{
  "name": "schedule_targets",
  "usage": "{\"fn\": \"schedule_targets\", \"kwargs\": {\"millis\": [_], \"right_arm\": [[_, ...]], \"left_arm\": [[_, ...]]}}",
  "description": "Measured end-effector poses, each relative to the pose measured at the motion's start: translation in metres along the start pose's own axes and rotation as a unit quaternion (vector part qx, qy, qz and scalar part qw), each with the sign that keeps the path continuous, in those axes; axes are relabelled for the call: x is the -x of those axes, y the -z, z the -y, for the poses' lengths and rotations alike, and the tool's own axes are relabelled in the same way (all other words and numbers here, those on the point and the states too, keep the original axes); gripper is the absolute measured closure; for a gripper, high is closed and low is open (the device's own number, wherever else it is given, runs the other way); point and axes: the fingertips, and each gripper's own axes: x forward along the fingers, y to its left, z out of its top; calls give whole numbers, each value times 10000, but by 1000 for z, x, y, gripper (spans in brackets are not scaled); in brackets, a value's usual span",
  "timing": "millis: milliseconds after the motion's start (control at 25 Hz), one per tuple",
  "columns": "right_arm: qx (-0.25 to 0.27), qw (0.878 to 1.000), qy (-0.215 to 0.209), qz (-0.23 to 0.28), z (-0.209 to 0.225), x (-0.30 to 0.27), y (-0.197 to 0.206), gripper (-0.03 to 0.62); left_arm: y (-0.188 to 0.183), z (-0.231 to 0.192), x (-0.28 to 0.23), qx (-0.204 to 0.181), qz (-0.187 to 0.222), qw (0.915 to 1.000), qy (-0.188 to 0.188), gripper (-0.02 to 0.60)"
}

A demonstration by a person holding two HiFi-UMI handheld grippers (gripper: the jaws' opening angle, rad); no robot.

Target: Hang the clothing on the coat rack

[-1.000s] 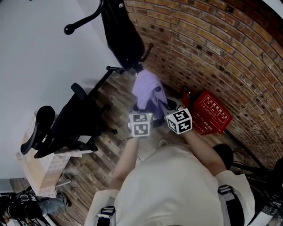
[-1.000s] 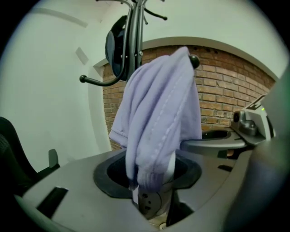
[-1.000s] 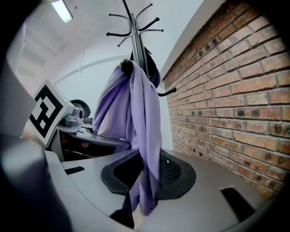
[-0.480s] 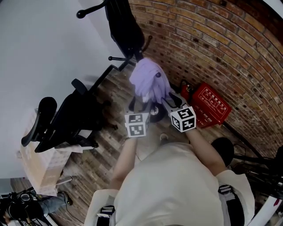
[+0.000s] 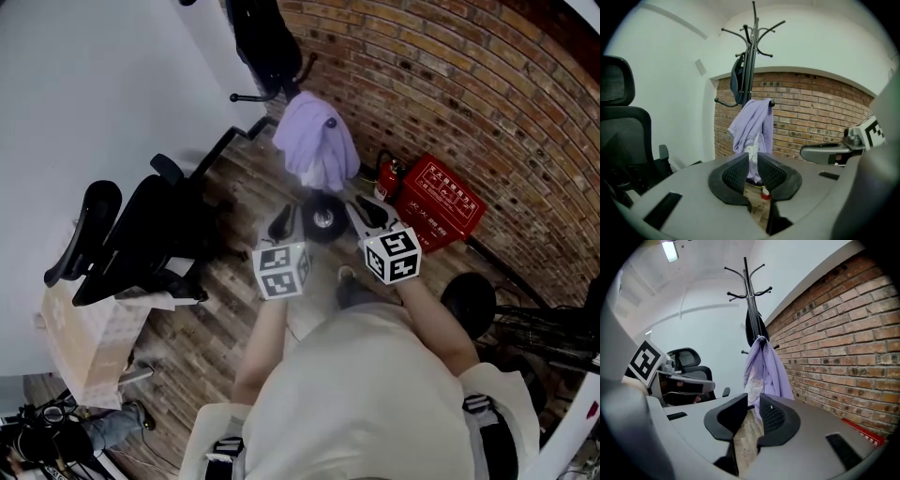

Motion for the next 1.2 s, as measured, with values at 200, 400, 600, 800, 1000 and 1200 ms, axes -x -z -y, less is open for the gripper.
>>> {"fn": "schedule_targets", "kwargs": {"millis": [200, 400, 600, 800, 1000, 1200], "right_arm": [[134, 9999, 50, 75, -22, 35, -6, 572], [76, 9996, 73, 243, -37, 71, -17, 583], [82, 9991, 28, 418, -51, 99, -26, 589], [314, 9979, 69, 563, -63, 124, -31, 592], [546, 9963, 155, 647, -71, 140, -33, 594], [447, 9965, 150, 688, -76, 143, -34, 594]], "left_arm": [[0, 7, 44, 152, 285, 9995, 11, 548], [-4, 17, 88, 262, 509, 9984, 13, 565], [-5, 27, 123, 294, 650, 9974, -38, 569], [-1, 38, 147, 299, 710, 9970, -21, 569], [9, 40, 160, 357, 676, 9971, -8, 569], [8, 41, 162, 351, 706, 9969, 33, 569]]}}
